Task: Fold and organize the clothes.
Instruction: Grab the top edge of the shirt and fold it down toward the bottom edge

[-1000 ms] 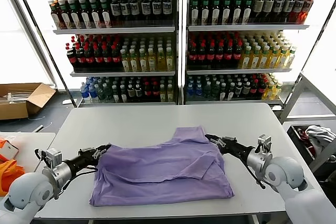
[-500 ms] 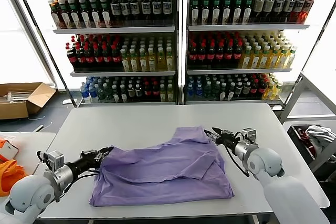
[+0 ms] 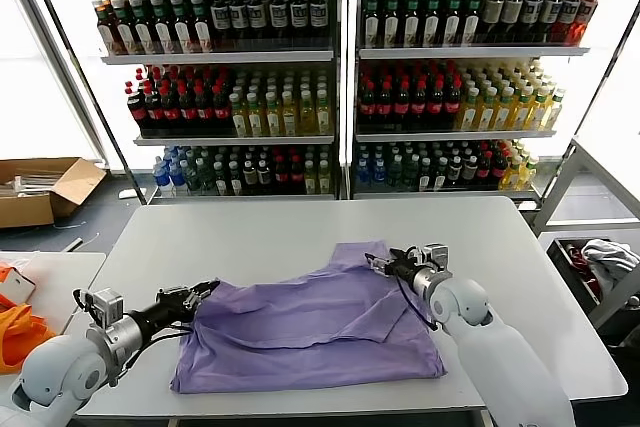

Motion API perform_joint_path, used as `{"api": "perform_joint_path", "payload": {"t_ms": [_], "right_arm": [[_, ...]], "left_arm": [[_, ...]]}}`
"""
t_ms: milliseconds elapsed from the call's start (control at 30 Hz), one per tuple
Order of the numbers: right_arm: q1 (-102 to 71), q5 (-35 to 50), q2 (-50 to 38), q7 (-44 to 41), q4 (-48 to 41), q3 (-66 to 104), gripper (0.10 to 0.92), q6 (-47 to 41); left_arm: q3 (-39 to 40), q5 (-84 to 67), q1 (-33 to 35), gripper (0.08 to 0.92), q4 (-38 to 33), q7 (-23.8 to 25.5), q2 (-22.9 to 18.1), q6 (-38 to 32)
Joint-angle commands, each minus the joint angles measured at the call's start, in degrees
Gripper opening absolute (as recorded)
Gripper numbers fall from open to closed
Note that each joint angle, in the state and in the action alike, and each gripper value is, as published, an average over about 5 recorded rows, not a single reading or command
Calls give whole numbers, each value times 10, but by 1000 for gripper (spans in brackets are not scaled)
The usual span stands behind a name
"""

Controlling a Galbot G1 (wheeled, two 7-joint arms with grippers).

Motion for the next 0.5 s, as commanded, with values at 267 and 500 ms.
{"api": "perform_joint_path", "payload": {"t_ms": [267, 500], "right_arm": [[13, 40, 17, 10, -10, -10, 354, -6], [5, 49, 7, -1, 5, -3, 166, 0]], "left_arm": [[-5, 1, 6, 88, -6, 1, -3, 1], [-6, 4, 10, 88, -8, -1, -7, 0]]}}
